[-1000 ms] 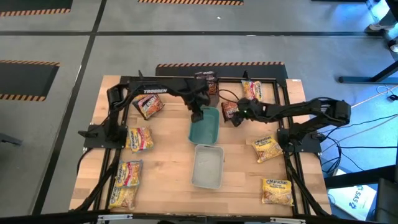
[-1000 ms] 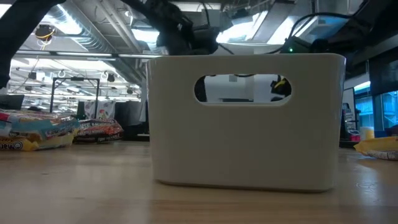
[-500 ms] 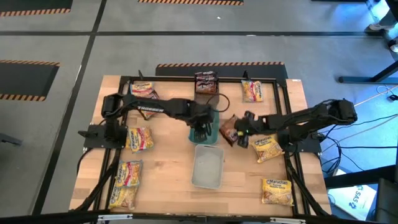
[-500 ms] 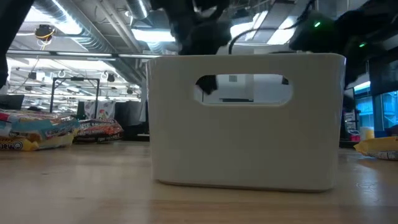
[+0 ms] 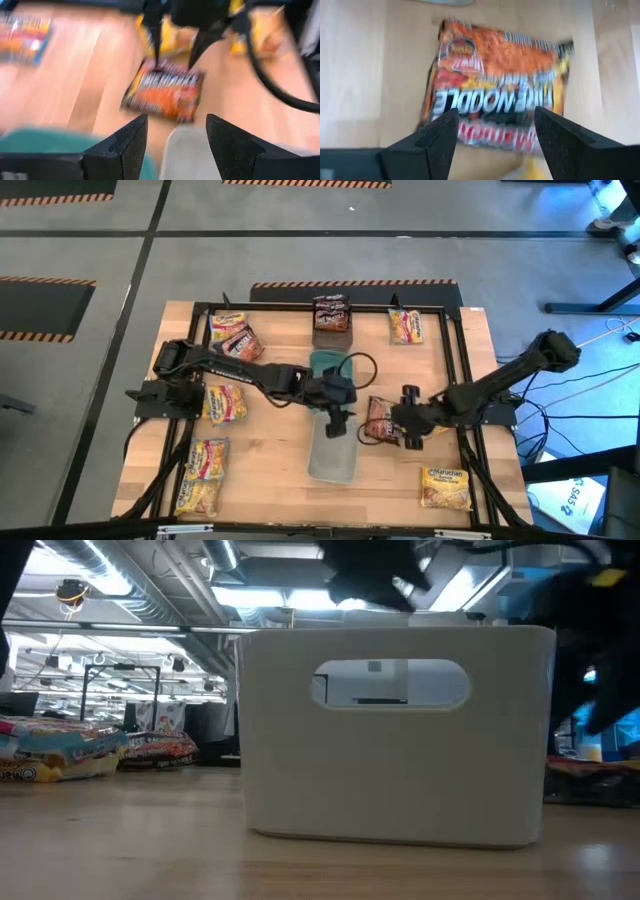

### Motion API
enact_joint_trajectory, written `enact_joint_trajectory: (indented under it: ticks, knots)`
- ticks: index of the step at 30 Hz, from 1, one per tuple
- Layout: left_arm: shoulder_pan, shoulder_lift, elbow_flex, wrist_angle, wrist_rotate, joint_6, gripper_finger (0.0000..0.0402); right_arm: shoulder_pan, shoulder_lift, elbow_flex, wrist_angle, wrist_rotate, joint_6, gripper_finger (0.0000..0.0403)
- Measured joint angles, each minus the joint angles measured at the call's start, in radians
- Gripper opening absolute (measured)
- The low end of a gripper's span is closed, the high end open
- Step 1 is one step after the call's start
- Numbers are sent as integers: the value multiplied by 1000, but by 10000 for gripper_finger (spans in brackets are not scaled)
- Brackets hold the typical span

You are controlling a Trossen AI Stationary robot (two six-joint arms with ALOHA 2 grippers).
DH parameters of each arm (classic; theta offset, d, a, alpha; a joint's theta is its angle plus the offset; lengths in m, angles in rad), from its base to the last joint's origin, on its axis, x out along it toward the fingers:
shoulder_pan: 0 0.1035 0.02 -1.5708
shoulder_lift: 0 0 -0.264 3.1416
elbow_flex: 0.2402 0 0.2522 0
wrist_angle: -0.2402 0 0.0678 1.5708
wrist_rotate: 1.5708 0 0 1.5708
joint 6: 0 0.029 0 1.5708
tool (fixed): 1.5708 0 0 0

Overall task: Sort Maruchan noodles
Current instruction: Put the black noodle pack into the black bin

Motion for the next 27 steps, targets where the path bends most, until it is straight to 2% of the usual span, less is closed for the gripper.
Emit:
enact_joint_trajectory:
  ticks: [5, 7, 9, 11, 13, 15, 17, 19, 21, 23, 27]
  knots:
    - [-4, 20, 2, 169, 2, -9, 196, 150, -97, -38, -17, 87, 271, 243]
    - [4, 32, -2, 177, 9, -31, 196, 200, -110, -47, -18, 93, 403, 243]
    - [19, 73, 5, 257, 33, -51, 196, 234, -123, -52, -22, 94, 529, 243]
    - [26, 84, -5, 218, 47, -60, 196, 256, -122, -62, -9, 102, 640, 243]
    - [35, 129, 5, 295, 60, -61, 196, 269, -121, -83, -2, 116, 739, 243]
    - [40, 136, -5, 240, 64, -61, 196, 268, -121, -120, 43, 129, 805, 243]
    - [47, 174, 15, 278, 67, -59, 196, 266, -121, -168, 103, 132, 856, 243]
    - [50, 182, 18, 219, 67, -54, 196, 266, -121, -217, 192, 140, 894, 243]
    - [55, 223, 47, 249, 70, -38, 196, 266, -121, -265, 285, 161, 935, 243]
    - [58, 241, 51, 211, 77, -3, 196, 265, -121, -306, 355, 188, 981, 243]
    - [75, 303, 83, 209, 124, 22, 195, 264, -125, -347, 409, 221, 1052, 243]
